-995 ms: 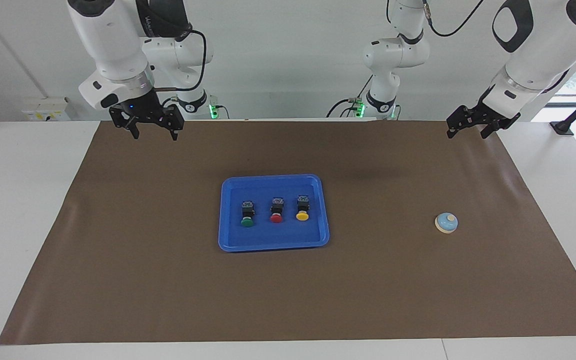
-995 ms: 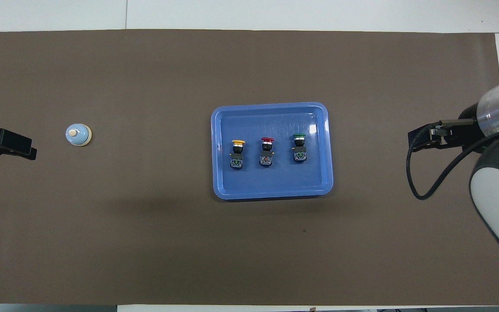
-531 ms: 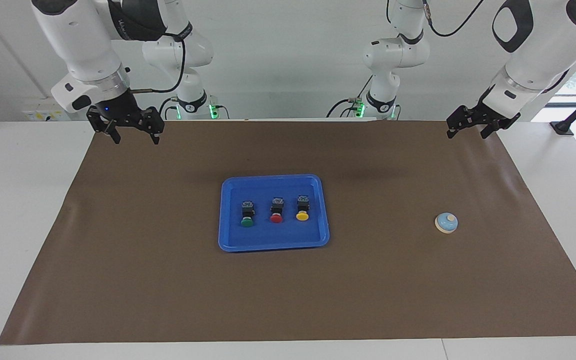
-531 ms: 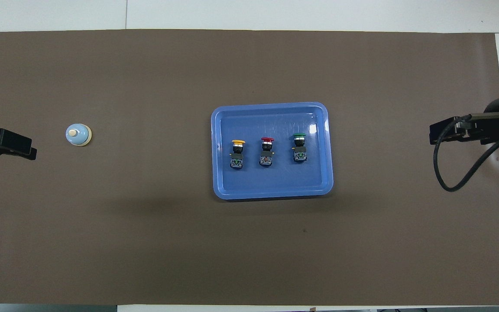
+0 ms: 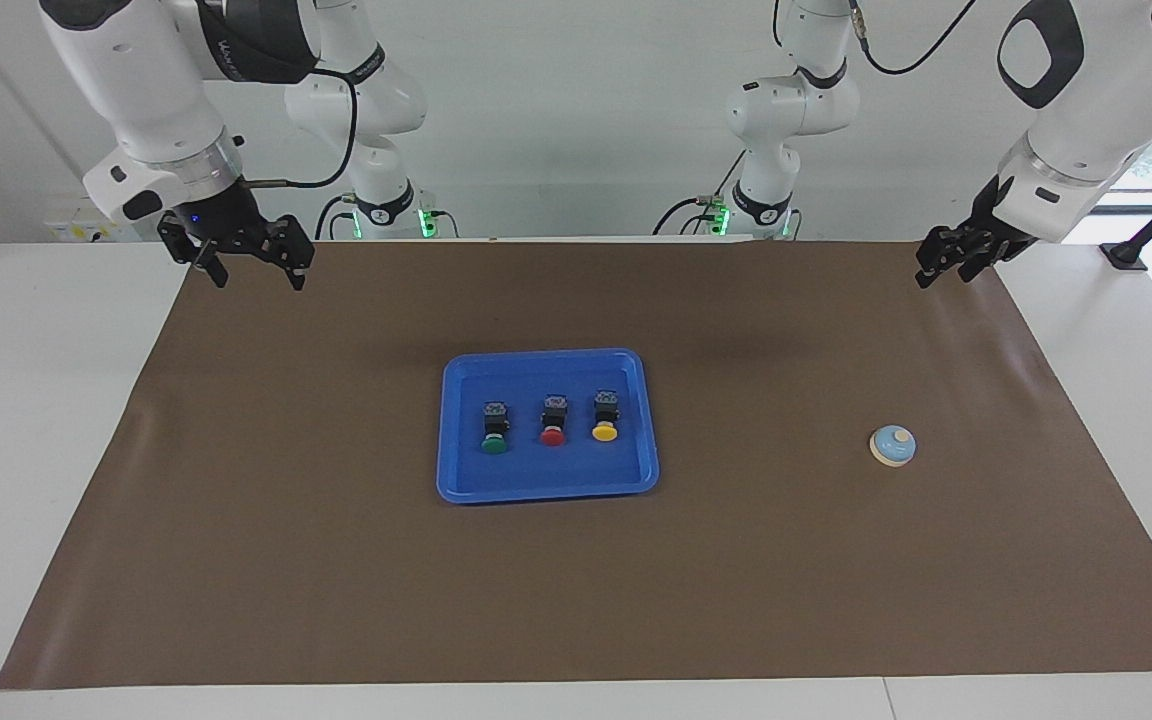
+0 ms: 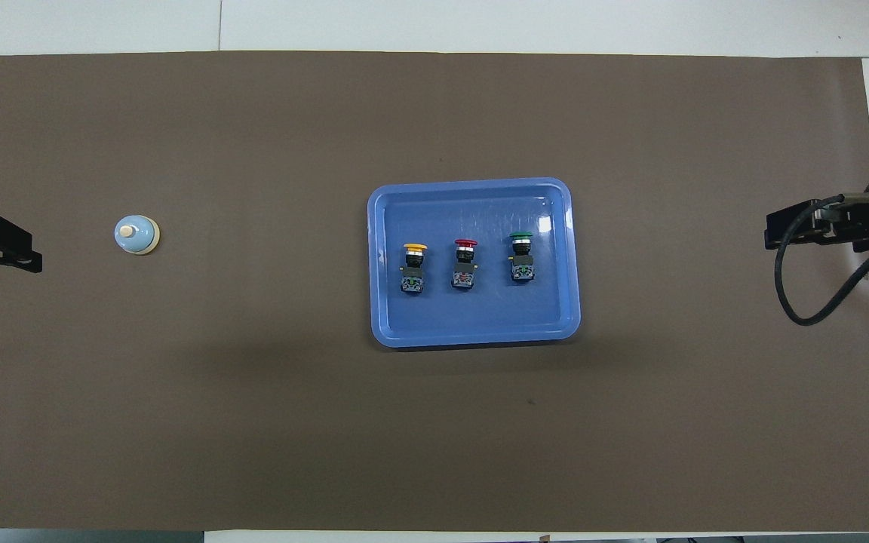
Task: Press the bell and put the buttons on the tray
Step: 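Lower the left gripper onto the call bell and press it again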
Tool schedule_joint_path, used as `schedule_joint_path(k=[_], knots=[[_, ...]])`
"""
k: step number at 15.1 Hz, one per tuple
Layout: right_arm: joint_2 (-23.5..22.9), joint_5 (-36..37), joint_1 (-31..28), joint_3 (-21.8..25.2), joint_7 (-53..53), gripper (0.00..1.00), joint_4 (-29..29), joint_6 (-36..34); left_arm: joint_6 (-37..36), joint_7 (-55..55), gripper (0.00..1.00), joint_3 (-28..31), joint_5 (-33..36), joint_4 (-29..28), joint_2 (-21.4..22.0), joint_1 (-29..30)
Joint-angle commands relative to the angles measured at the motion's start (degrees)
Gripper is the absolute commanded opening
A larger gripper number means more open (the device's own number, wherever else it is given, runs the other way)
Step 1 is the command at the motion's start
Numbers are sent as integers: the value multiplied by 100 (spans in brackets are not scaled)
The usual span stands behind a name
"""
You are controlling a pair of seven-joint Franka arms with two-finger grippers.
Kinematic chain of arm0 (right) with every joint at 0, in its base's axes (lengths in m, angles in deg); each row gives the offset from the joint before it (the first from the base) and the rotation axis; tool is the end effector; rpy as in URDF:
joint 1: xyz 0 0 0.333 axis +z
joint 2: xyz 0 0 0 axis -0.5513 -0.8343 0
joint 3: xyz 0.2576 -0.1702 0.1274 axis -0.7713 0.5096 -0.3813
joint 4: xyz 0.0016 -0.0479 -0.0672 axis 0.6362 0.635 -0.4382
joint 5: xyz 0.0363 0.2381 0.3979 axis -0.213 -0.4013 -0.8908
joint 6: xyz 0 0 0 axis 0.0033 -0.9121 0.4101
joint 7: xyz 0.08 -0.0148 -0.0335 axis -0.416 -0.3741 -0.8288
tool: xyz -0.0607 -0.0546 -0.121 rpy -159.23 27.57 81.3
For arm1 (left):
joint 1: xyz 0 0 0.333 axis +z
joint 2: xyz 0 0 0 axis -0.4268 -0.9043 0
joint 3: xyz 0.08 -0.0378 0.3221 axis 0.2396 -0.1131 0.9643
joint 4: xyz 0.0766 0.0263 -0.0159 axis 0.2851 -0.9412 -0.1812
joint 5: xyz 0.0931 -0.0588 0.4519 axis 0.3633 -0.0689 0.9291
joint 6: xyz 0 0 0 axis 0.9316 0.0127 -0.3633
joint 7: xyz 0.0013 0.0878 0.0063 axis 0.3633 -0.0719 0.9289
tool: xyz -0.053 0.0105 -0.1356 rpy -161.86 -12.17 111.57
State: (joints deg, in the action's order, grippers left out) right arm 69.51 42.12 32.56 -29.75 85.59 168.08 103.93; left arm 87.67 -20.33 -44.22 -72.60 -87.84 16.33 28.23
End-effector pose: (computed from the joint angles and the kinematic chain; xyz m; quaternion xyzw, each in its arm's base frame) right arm 0.6163 0.0029 0.5745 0.9993 -0.0319 -0.0164 0.0125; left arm 0.6096 0.0169 0.5580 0.9972 0.0450 -0.0597 0.0099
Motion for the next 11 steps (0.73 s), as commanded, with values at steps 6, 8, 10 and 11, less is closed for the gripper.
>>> schedule_joint_path(k=[6,8,10,11], knots=[[97,-51,-51,-66,-128,100,117,46,1909,-614,0,-16,360,-1069,-650,64],[97,-51,-60,-57,-128,100,117,46,2508,-614,0,-16,369,-1282,-886,160],[97,-51,-68,-57,-128,100,117,46,2807,-614,0,-16,369,-1282,-1150,161],[97,-51,-68,-66,-128,100,117,46,2948,-614,0,-16,369,-1282,-1238,170]])
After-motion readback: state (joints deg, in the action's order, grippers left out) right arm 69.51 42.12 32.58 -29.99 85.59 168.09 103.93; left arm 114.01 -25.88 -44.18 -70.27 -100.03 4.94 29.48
